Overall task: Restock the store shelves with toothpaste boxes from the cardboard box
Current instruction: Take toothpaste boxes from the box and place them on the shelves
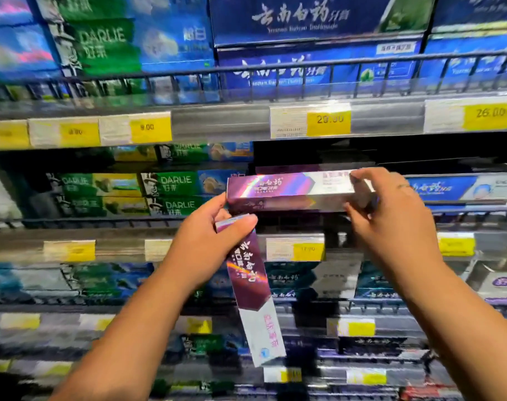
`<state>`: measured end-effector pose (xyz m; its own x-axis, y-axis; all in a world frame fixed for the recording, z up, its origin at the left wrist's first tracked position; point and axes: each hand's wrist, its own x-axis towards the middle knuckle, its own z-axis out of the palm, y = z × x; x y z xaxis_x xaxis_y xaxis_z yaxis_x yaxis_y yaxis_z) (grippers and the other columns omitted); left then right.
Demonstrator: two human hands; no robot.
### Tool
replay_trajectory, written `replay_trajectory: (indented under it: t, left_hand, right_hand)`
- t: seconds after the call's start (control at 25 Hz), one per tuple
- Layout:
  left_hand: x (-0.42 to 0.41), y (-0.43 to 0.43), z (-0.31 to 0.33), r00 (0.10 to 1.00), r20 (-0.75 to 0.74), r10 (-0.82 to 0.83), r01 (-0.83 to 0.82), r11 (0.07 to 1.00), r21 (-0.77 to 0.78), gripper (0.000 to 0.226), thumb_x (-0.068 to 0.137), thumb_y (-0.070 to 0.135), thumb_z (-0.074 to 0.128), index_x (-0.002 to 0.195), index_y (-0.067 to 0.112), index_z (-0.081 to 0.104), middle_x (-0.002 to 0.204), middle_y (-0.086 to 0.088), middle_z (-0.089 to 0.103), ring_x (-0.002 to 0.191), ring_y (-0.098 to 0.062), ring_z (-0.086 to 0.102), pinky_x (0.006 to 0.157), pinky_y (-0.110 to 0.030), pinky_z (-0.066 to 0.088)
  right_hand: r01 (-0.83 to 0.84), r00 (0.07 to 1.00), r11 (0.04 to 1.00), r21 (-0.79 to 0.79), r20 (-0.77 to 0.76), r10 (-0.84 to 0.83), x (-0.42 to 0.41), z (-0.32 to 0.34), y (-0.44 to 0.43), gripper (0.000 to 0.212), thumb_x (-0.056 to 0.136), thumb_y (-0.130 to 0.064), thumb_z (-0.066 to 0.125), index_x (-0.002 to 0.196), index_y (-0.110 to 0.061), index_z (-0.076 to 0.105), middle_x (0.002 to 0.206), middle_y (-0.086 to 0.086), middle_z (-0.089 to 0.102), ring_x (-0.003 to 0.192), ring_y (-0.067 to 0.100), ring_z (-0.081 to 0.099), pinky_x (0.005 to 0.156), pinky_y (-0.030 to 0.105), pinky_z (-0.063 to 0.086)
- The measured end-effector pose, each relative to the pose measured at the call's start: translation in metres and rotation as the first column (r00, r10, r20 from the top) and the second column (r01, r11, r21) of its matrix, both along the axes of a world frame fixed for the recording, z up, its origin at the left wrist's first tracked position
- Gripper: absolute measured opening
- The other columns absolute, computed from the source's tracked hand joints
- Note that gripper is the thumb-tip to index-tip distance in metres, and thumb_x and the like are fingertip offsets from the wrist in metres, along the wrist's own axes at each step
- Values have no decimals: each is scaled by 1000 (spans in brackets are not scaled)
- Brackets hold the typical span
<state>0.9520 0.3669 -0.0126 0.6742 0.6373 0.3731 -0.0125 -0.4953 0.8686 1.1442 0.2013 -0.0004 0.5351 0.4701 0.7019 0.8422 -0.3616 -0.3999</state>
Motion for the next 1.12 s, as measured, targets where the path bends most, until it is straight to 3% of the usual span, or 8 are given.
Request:
replay_trajectory:
  t: [0.2, 0.4, 0.56, 0.68, 0.84, 0.92, 1.0, 1.12]
  left_hand:
    - [9, 7, 0, 989, -133, 66, -55, 995, 86, 12, 86, 41, 66, 97, 38, 64, 72, 3, 67, 62, -5, 64, 52, -13, 44]
    - [17, 8, 6, 976, -211, 59, -37, 994, 107, 24, 83, 50, 65, 103, 36, 67, 84, 11, 74, 74, -2, 69, 65, -23, 50]
    - [23, 8, 9, 930, -359, 81, -33, 990, 139, 31, 81, 56, 63, 99, 31, 69, 86, 10, 74, 77, -4, 68, 71, -26, 52]
    - [23, 6, 13, 924, -374, 77, -38, 993, 111, 27, 82, 53, 64, 95, 31, 70, 85, 8, 74, 79, -7, 69, 72, -28, 52]
    - [22, -3, 14, 916, -388, 102, -50, 989, 142, 19, 83, 53, 63, 97, 41, 64, 94, 20, 70, 77, 8, 61, 64, -11, 45]
    - [21, -7, 9, 918, -374, 132, -83, 986, 144, 38, 80, 56, 64, 115, 42, 57, 118, 22, 62, 96, 8, 59, 79, -9, 45]
    - [21, -9, 3, 930, -331, 161, -132, 985, 108, 74, 77, 61, 64, 141, 29, 46, 143, 13, 47, 124, -6, 51, 100, -24, 41]
    - [23, -12, 0, 950, -274, 149, -142, 989, 46, 79, 79, 57, 64, 146, 25, 39, 147, 9, 43, 130, -10, 46, 100, -27, 38]
  right_hand:
    - [157, 986, 964, -214, 96, -139, -2, 5, 7, 34, 88, -24, 58, 118, -31, 45, 107, 12, 56, 81, 42, 59, 62, 43, 49]
    - [244, 969, 892, -381, 132, -209, 4, 9, 11, 34, 89, -20, 54, 119, -30, 42, 98, 12, 56, 76, 40, 57, 58, 38, 43]
    - [279, 960, 836, -472, 130, -247, 4, 6, 10, 37, 91, -16, 51, 125, -25, 40, 110, 15, 52, 68, 37, 48, 57, 36, 39]
    - [272, 962, 805, -528, 122, -245, 0, 4, 9, 29, 92, -15, 44, 120, -22, 47, 117, 16, 49, 63, 34, 44, 57, 34, 38]
    - [265, 964, 800, -539, 147, -220, -1, 3, 9, 18, 92, -16, 42, 108, -18, 51, 135, 14, 38, 53, 29, 38, 48, 31, 30]
    - [252, 968, 798, -547, 150, -203, 0, 2, 9, 16, 94, -18, 41, 106, -17, 51, 131, 11, 40, 55, 30, 39, 48, 31, 30]
    - [241, 970, 807, -538, 149, -191, 2, 0, 7, 17, 96, -20, 40, 108, -17, 51, 122, 9, 44, 60, 32, 44, 52, 32, 34]
    - [195, 981, 836, -513, 99, -168, 5, 0, 3, 22, 97, -27, 40, 114, -20, 52, 126, 5, 46, 72, 37, 56, 58, 35, 45]
